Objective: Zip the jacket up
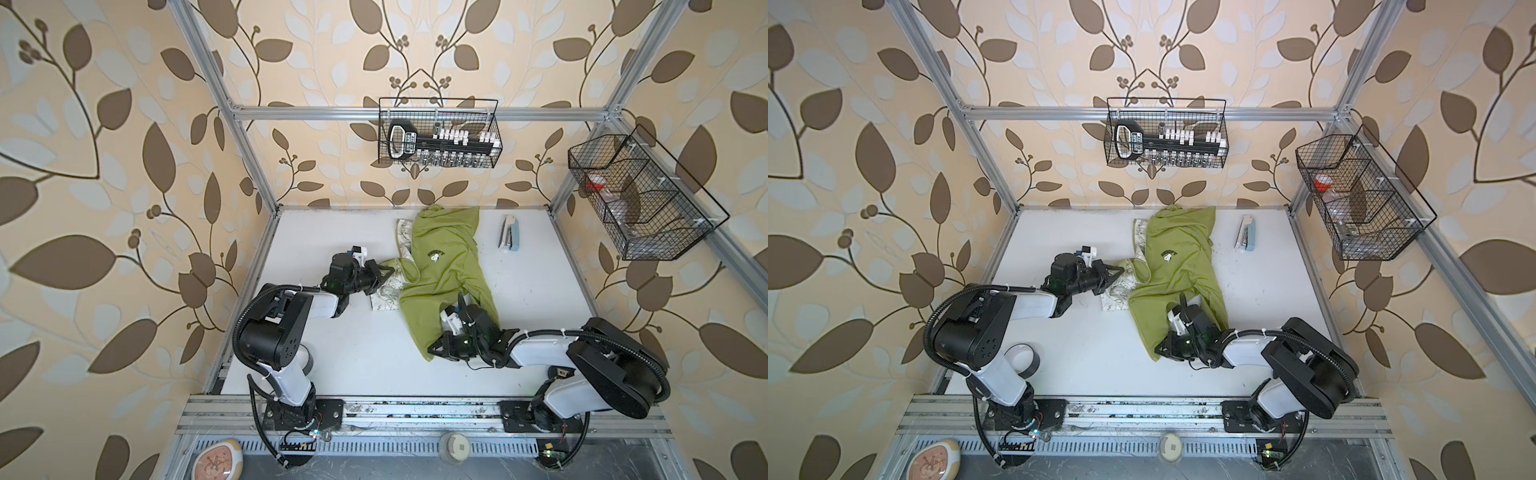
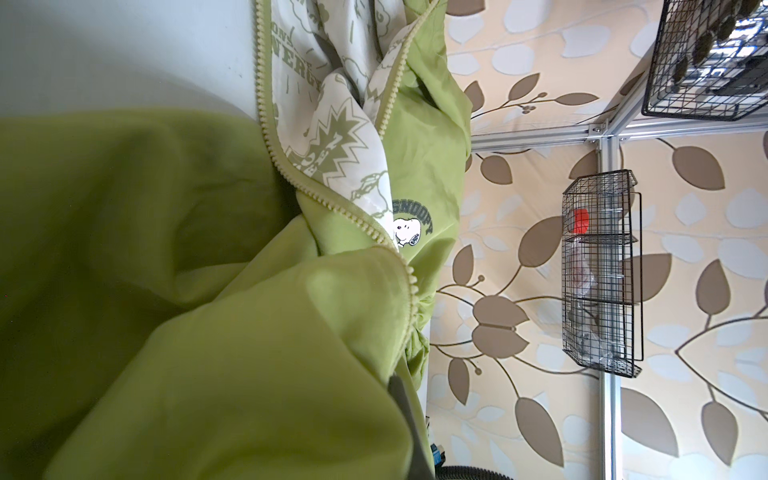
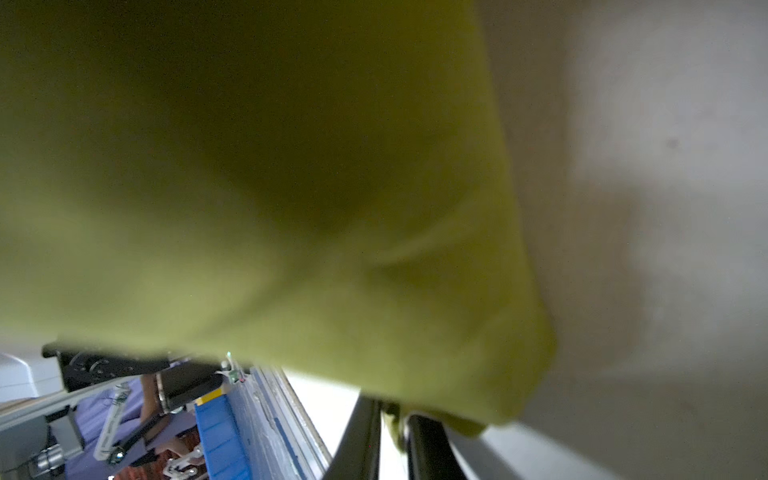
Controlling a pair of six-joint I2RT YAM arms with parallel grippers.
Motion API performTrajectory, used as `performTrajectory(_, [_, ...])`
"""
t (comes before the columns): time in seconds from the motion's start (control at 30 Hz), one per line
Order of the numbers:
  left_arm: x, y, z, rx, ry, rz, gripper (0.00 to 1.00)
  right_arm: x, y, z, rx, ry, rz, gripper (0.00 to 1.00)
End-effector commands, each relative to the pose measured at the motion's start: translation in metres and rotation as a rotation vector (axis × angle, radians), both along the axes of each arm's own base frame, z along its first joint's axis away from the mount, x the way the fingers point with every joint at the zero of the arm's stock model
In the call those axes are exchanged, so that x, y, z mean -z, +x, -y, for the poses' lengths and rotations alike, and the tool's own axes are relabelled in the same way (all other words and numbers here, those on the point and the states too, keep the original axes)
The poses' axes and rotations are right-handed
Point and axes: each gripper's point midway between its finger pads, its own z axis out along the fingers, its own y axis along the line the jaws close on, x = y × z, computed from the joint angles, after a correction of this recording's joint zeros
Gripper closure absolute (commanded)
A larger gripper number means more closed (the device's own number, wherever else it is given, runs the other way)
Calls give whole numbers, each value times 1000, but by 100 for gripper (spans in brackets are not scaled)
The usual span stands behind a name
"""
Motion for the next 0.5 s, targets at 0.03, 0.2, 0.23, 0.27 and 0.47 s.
performTrajectory(0.03, [-21,-6,3,26,-6,83,100,-4,-2,-9,-1,32,6,71])
performTrajectory(0.2, [-23,-6,3,25,-7,85,100,-13,-6,-18,-2,95,25,61])
performTrajectory(0.23, [-24,-6,3,25,-8,87,100,-14,-7,-18,6,117,26,61])
performTrajectory(0.27, [-24,-6,3,24,-9,87,100,-15,-7,-18,14,135,25,60])
performTrajectory(0.47, [-26,-6,3,27,-10,89,100,-18,-14,-26,36,237,0,60])
